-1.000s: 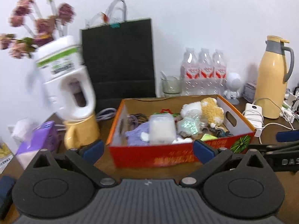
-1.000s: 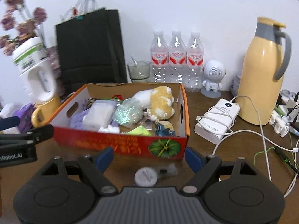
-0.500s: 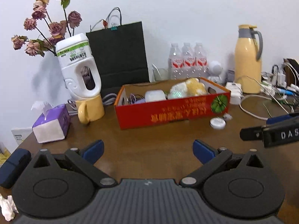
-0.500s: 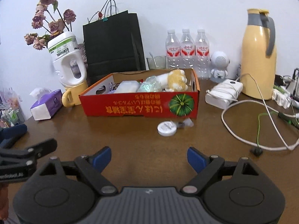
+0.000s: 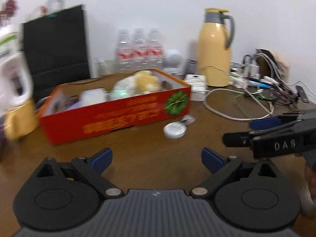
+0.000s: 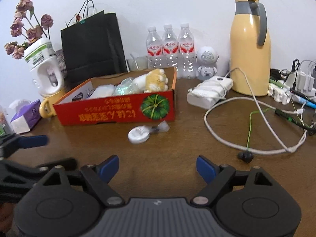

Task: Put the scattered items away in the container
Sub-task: 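Lift both tools out of the box back over the desk, then grasp the round white disc with the left tool while the right tool grasps a small clear wrapper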

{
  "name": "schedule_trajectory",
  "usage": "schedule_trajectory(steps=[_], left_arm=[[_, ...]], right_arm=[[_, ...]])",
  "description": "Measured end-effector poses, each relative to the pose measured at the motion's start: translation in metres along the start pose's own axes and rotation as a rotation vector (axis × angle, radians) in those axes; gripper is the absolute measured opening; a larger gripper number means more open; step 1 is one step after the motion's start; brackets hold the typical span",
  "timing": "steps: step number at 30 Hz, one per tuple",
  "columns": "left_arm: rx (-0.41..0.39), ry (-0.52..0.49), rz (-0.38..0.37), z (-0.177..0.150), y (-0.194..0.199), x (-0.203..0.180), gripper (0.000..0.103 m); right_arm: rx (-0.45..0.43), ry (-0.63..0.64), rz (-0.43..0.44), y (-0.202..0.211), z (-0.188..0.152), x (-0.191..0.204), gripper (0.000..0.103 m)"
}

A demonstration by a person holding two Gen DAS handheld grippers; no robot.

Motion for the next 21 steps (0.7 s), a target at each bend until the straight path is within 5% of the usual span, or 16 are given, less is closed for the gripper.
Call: schedule_trajectory(steps=[10, 16, 18, 21], left_arm=[[0.109, -0.086, -0.106, 0.005, -0.096, -0.007, 0.073], [0.146, -0.053, -0.161, 0.004, -0.119, -0.008, 0.056], [0.146, -0.069, -0.191, 0.006, -0.121, -0.01, 0.041], [0.154, -0.062, -0.206, 0.008, -0.124, -0.011, 0.04]], right_arm=[[-0.005, -0.069, -0.006, -0.03, 0.011, -0.043, 0.078], [0.005, -0.078, 0.034, -0.05, 0.018, -0.05, 0.078], [0.009, -0.058, 0.072, -0.059, 0.021, -0.047, 0.078], [0.023, -0.017, 0.112, -0.071, 0.024, -0.041, 0.077]])
Point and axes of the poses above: each gripper's, at about its wrist camera, not at the fingertips, and y roughly against the way its jaws point, x to its left, z to its top, the point moved 6 cm from there along -y, roughly the way its jaws point, and after that the axes turned 8 degrees about -x, right-handed, at the moved point
